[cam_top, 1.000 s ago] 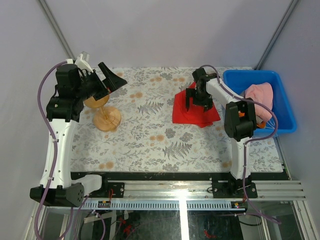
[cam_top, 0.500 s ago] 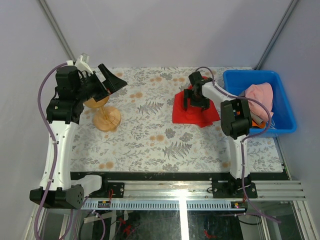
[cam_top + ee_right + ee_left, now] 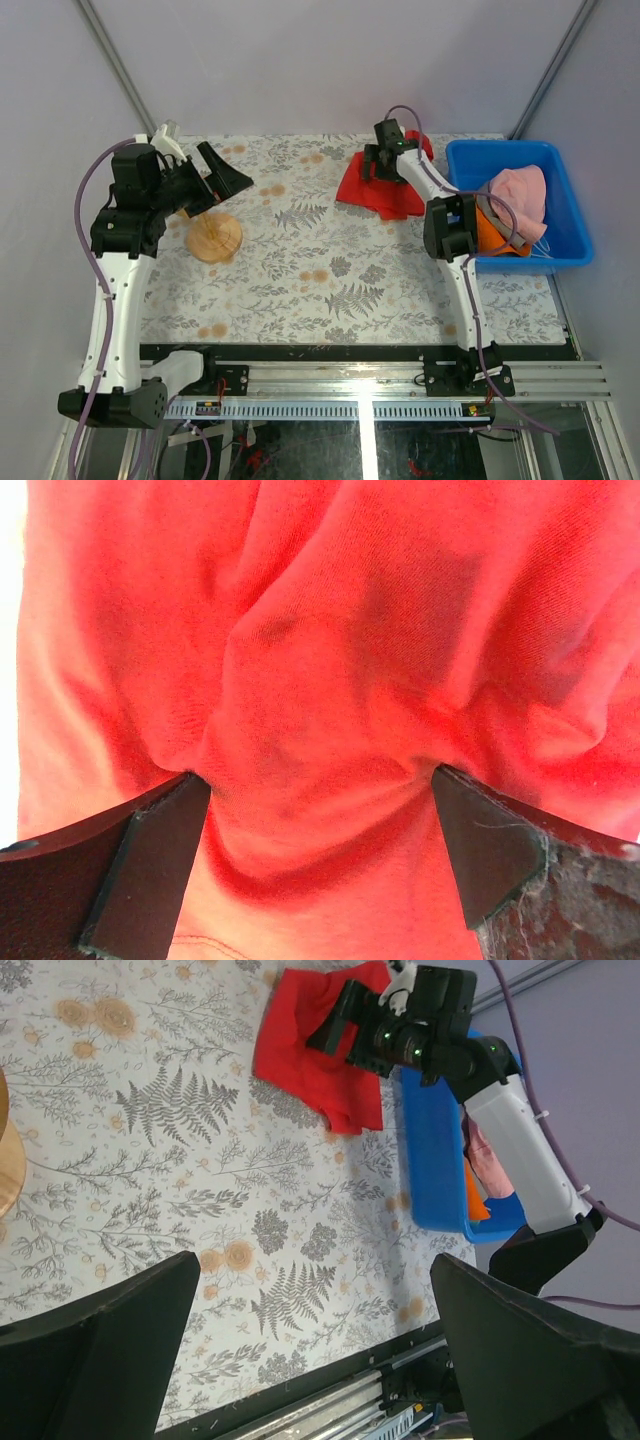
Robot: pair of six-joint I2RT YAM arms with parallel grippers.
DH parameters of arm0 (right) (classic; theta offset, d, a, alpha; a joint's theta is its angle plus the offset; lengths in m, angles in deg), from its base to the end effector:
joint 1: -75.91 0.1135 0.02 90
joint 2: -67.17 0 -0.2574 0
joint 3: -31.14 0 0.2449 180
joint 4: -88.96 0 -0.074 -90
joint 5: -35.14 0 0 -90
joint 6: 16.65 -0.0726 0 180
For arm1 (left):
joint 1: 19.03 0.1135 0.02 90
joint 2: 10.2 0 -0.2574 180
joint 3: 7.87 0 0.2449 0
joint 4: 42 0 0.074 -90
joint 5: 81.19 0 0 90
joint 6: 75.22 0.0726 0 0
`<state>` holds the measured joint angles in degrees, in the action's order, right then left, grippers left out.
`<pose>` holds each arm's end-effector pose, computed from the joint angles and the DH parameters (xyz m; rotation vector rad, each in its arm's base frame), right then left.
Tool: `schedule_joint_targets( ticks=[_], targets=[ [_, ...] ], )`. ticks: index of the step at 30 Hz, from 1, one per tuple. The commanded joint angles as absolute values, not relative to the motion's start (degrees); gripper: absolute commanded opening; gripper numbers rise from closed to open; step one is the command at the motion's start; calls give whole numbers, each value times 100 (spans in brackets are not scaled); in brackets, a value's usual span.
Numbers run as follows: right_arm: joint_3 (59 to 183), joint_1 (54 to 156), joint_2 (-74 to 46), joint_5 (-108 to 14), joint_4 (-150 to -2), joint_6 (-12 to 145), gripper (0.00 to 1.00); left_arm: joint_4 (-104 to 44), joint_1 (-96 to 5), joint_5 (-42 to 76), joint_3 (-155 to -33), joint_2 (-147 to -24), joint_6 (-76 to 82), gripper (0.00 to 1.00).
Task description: Stack the hats
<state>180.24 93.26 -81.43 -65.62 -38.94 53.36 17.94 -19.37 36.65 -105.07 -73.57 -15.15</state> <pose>0.5527 0.1585 0.1359 0.1367 2.4465 0.0545 0.2320 -0.0353 0.4191 -0.2165 2.0563 -0.8216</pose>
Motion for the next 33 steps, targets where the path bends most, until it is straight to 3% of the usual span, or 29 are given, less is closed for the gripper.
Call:
schedule_joint_targets(
  ticks=[1,7,13,21,26,33],
  targets=[
    [17923,8874,-7967,-6177,-5377,5282,99,1931,-1929,3625,-10405,-7135,-1384,100],
    [19112,8633,-8550,-6157,-6023,5536,99,2258,-1930,3441,-10511,-7057,-1226,100],
    [17968,8620,-7426,-5863,-7069,6028,99,2244,-1939,3317,-10663,-7069,-1161,100],
    [17546,8663,-6638,-5042,-4536,6010,99,1793,-1939,3448,-10666,-7132,-1370,100],
    [16247,8674,-6175,-4845,-4302,5941,99,1642,-1943,3401,-10653,-7095,-1442,100],
    [15385,8730,-6136,-4706,-4688,5741,99,958,-1944,1375,-10408,-6293,-1782,100]
  ],
)
